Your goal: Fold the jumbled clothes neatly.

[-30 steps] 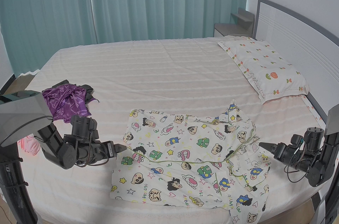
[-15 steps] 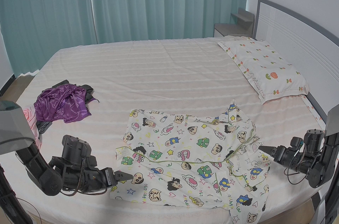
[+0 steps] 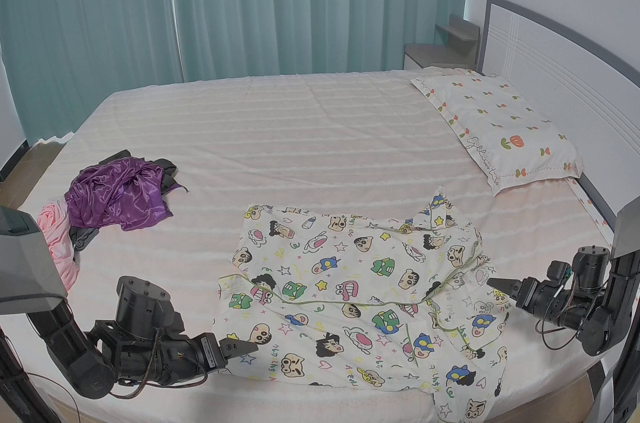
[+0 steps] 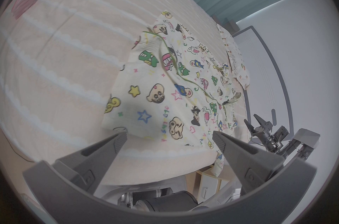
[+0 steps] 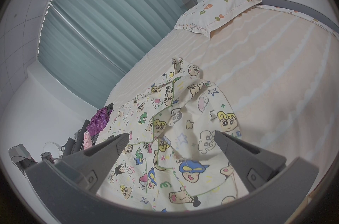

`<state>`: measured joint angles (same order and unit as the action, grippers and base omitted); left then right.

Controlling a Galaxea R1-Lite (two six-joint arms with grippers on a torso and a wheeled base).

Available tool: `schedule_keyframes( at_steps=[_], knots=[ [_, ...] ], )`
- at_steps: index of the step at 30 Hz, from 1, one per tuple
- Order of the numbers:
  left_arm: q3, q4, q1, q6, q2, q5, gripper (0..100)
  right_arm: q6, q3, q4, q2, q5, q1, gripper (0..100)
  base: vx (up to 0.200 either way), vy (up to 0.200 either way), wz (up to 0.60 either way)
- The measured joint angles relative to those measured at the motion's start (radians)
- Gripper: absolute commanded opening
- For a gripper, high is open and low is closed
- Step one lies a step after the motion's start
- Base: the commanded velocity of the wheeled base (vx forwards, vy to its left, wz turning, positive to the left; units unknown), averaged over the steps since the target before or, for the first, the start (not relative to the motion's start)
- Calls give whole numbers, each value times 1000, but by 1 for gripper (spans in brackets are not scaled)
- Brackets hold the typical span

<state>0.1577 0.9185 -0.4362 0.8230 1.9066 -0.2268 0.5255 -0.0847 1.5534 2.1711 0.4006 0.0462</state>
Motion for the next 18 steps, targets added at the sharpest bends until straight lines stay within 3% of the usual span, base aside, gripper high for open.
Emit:
schedule_keyframes(
  at_steps=[11, 18],
  knots=[
    [-10, 46, -6, 48, 65, 67, 100, -27, 11, 0, 17, 0, -5, 100, -200, 0, 0],
    [5, 206, -7, 86, 176, 190, 100, -43, 13, 0, 25, 1, -8, 100, 0, 0, 0]
  ],
)
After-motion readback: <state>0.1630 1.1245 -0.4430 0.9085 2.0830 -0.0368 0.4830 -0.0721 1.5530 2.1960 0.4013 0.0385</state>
